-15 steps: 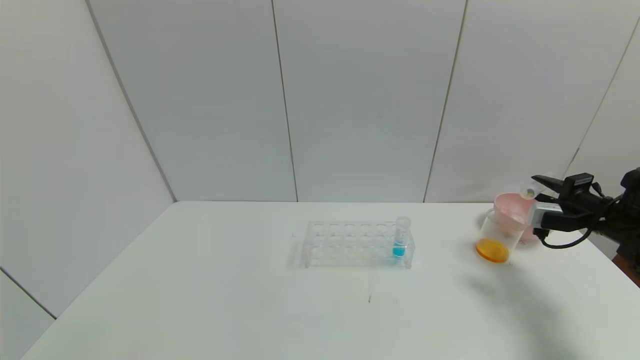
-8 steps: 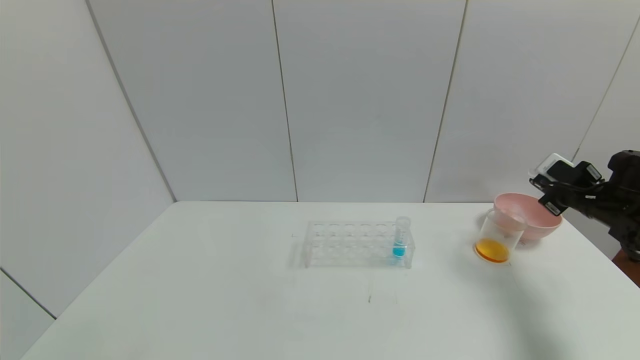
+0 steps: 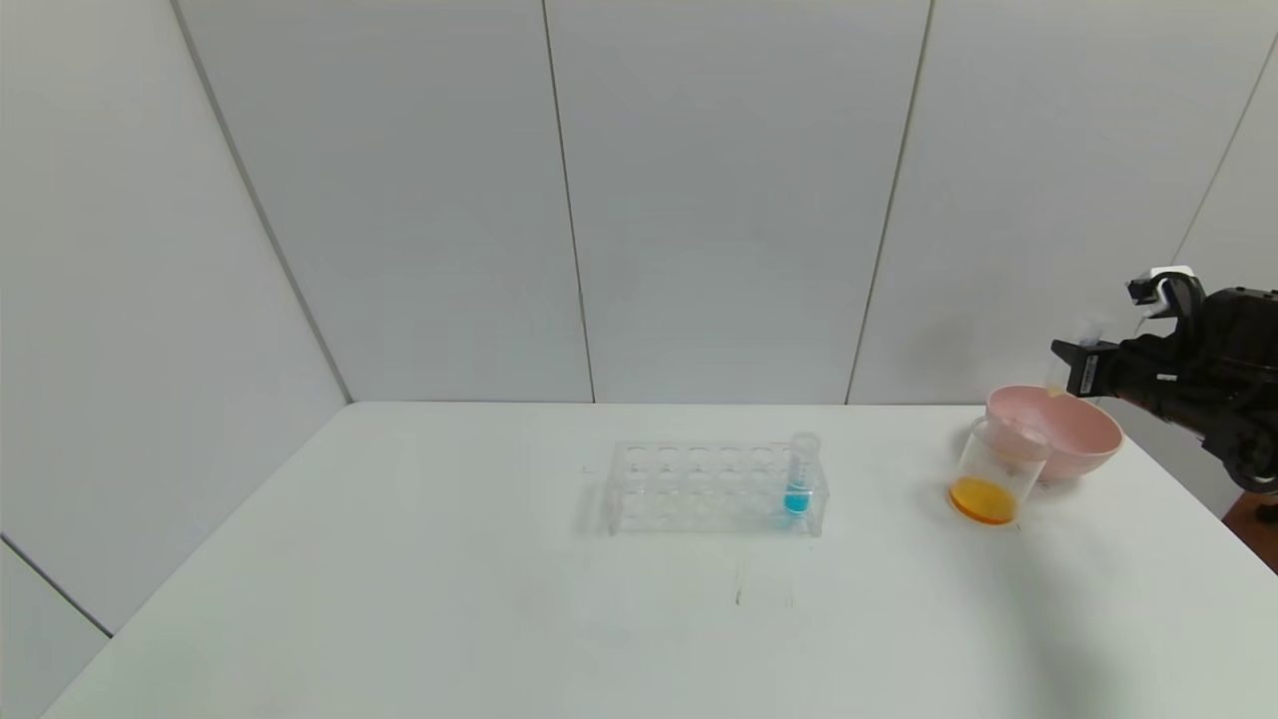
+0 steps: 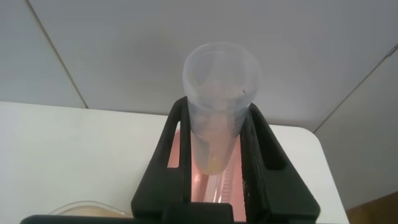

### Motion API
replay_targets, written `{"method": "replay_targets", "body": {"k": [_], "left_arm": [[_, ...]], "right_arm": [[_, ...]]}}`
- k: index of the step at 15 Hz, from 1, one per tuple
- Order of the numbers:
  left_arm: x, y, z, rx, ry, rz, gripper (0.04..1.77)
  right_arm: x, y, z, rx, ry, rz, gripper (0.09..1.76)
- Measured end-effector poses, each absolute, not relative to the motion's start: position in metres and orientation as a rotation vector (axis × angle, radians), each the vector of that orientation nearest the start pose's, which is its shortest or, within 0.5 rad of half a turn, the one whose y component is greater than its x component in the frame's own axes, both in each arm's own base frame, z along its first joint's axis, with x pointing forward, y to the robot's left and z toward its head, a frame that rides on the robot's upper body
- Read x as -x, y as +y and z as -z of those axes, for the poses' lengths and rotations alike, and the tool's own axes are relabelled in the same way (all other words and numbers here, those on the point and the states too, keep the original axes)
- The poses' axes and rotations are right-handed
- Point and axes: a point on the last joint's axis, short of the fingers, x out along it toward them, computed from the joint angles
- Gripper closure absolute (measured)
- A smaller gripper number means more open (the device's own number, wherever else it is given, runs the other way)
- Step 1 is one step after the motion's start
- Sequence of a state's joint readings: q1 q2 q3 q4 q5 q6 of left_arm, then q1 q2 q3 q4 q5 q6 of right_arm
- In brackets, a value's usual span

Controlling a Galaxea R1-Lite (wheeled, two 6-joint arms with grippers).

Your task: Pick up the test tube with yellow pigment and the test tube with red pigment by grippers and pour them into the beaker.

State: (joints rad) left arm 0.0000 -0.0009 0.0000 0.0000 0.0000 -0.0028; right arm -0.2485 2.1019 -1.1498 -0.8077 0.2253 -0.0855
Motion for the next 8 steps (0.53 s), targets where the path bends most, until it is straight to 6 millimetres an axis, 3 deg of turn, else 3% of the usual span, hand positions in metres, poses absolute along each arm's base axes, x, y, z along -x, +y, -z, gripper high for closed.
{"method": "replay_targets", "body": {"k": [2,8], "left_arm": [[0.023,0.000,-0.075,0.003,-0.001,0.000,0.05],[0.023,0.000,-0.075,0.003,0.000,0.000,0.05]], "right_arm": [[-0.408,-0.098,-0.141,0.023,0.146,0.017,1.33],[-0.413,-0.099,-0.131,0.015,0.164,0.016,0.72]]}}
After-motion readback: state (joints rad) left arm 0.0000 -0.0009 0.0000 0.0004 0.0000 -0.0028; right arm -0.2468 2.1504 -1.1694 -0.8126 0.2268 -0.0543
